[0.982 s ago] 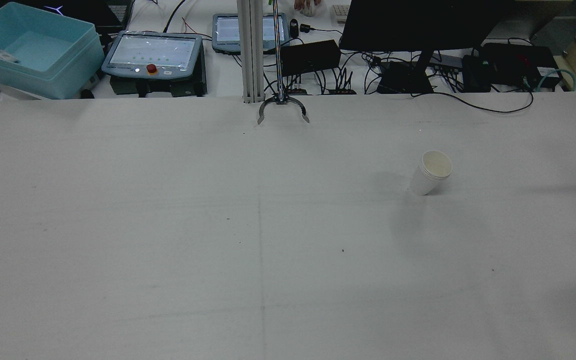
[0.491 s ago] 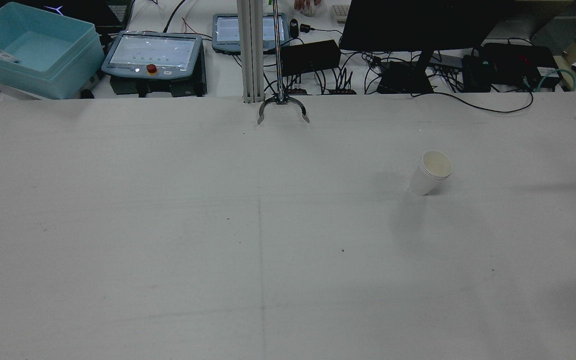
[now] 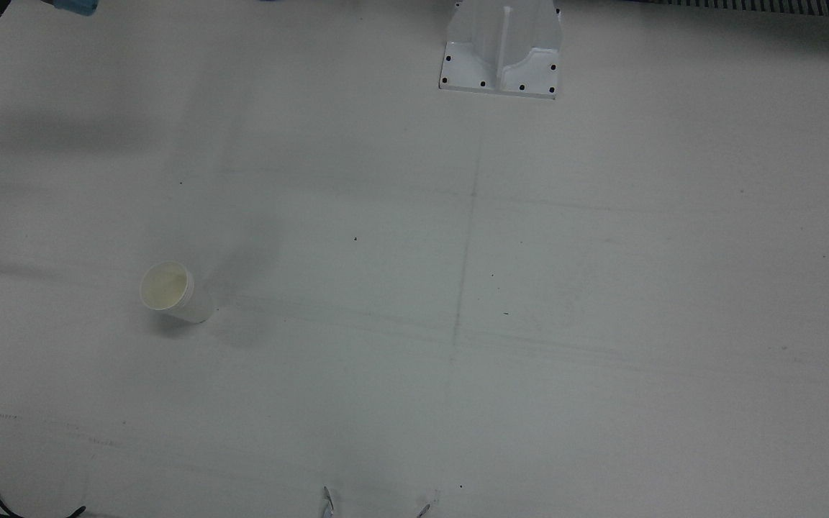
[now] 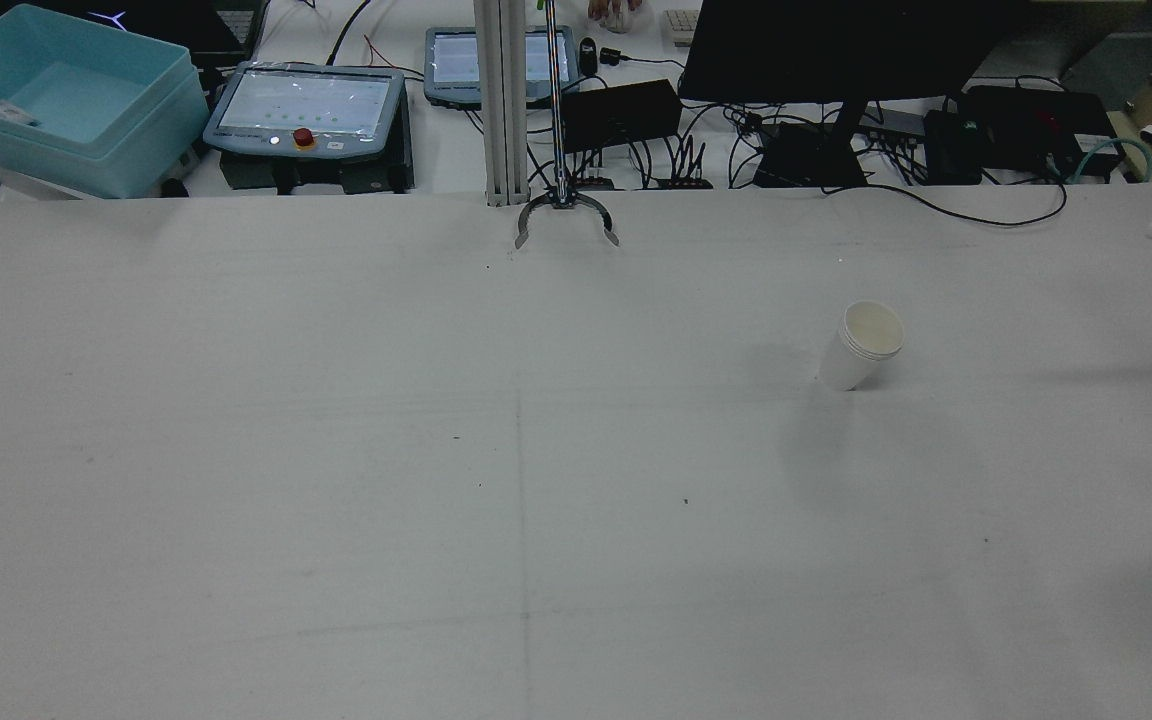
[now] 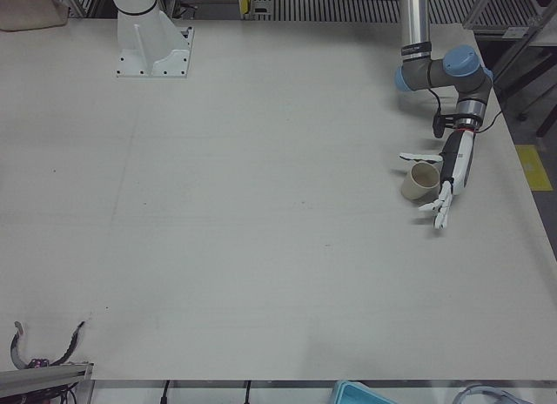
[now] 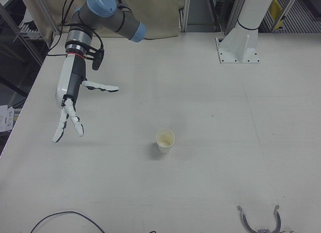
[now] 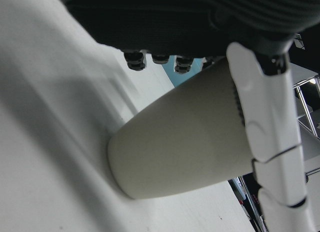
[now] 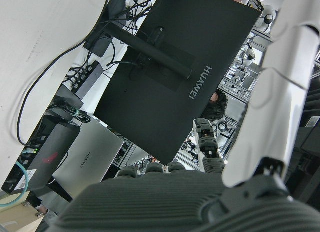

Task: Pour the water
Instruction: 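Reach the right hand toward the white cup standing on the table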

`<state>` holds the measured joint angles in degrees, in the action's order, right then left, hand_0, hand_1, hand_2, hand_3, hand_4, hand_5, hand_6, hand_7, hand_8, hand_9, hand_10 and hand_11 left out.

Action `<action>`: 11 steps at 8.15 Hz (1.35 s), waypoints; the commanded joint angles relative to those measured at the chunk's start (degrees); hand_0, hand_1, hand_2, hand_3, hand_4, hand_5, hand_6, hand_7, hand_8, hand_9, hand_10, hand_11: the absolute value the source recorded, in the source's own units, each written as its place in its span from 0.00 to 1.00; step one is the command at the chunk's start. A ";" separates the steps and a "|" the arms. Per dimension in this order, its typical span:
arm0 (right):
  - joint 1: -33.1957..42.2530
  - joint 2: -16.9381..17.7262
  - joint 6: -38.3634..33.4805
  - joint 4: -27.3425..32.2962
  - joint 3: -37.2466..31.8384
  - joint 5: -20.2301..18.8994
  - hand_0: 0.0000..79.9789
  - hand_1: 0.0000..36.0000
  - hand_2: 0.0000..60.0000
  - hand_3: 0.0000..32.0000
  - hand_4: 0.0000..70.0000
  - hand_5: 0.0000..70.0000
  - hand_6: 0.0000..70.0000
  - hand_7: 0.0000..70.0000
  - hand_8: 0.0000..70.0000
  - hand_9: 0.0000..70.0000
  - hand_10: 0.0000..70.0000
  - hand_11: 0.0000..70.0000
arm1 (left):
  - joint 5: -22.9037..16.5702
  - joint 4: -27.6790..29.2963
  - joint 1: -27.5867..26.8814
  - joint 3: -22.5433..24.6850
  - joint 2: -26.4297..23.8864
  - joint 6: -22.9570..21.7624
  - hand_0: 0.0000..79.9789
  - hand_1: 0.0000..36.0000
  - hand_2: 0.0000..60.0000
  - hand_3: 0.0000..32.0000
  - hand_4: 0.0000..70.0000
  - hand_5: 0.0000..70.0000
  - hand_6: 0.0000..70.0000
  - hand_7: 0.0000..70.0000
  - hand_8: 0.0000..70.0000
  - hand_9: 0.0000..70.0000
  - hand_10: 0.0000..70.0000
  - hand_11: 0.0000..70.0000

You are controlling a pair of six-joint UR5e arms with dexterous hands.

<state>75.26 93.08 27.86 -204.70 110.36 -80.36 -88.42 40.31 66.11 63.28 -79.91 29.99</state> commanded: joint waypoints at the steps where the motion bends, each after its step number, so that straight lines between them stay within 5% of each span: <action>1: -0.12 -0.01 0.09 0.00 -0.06 0.03 0.68 0.41 0.00 0.00 0.11 0.08 0.00 0.00 0.00 0.01 0.00 0.00 | 0.00 -0.14 -0.10 0.00 0.01 -0.28 0.68 0.54 0.13 0.00 0.29 0.70 0.00 0.17 0.00 0.01 0.05 0.10; 2: -0.29 -0.01 0.09 0.00 -0.06 0.64 0.68 0.40 0.00 0.00 0.11 0.08 0.00 0.00 0.00 0.01 0.00 0.00 | 0.00 -0.32 -0.10 0.00 0.01 -0.37 0.67 0.52 0.17 0.00 0.38 0.92 0.00 0.16 0.00 0.01 0.05 0.10; 3: -0.64 -0.01 0.00 0.09 -0.06 0.99 0.67 0.40 0.00 0.00 0.11 0.08 0.00 0.00 0.00 0.01 0.00 0.00 | 0.00 -0.41 -0.10 0.00 0.01 -0.72 0.66 0.49 0.19 0.00 0.42 1.00 0.00 0.16 0.00 0.01 0.05 0.09; 5: -0.91 -0.01 0.00 0.09 -0.06 1.08 0.68 0.40 0.00 0.00 0.10 0.08 0.00 0.00 0.00 0.01 0.00 0.00 | 0.09 -1.11 -0.10 0.09 -0.07 -1.78 0.65 0.51 0.28 0.00 0.38 1.00 0.00 0.18 0.00 0.02 0.06 0.11; 7: -0.91 -0.01 0.00 0.09 0.03 1.00 0.68 0.40 0.00 0.00 0.10 0.08 0.00 0.00 0.01 0.01 0.00 0.00 | 0.26 -1.72 -0.10 0.09 -0.07 -2.91 0.69 0.68 0.41 0.00 0.33 1.00 0.00 0.20 0.00 0.02 0.07 0.13; 8: -1.00 -0.01 -0.09 0.00 0.03 1.08 0.68 0.40 0.00 0.00 0.10 0.08 0.00 0.00 0.01 0.01 0.00 0.00 | 0.35 -1.81 -0.10 0.18 -0.07 -4.05 0.73 0.86 0.63 0.00 0.28 1.00 0.00 0.20 0.00 0.02 0.08 0.15; 9: -1.00 -0.01 -0.18 0.09 0.12 1.08 0.68 0.41 0.00 0.00 0.10 0.08 0.00 0.00 0.01 0.01 0.00 0.00 | 0.35 -1.73 -0.10 0.18 -0.07 -4.93 0.70 0.99 1.00 0.00 0.25 1.00 0.00 0.20 0.00 0.02 0.08 0.15; 11: -1.00 -0.70 -0.35 0.00 0.12 1.00 0.68 0.41 0.00 0.00 0.10 0.08 0.00 0.00 0.00 0.00 0.00 0.00 | 0.35 -2.95 -0.01 1.05 -0.07 -6.94 0.66 1.00 1.00 0.00 0.26 1.00 0.00 0.20 0.00 0.02 0.07 0.14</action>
<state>74.25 93.04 27.67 -204.65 110.45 -79.29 -88.09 38.56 66.03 63.44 -79.98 25.41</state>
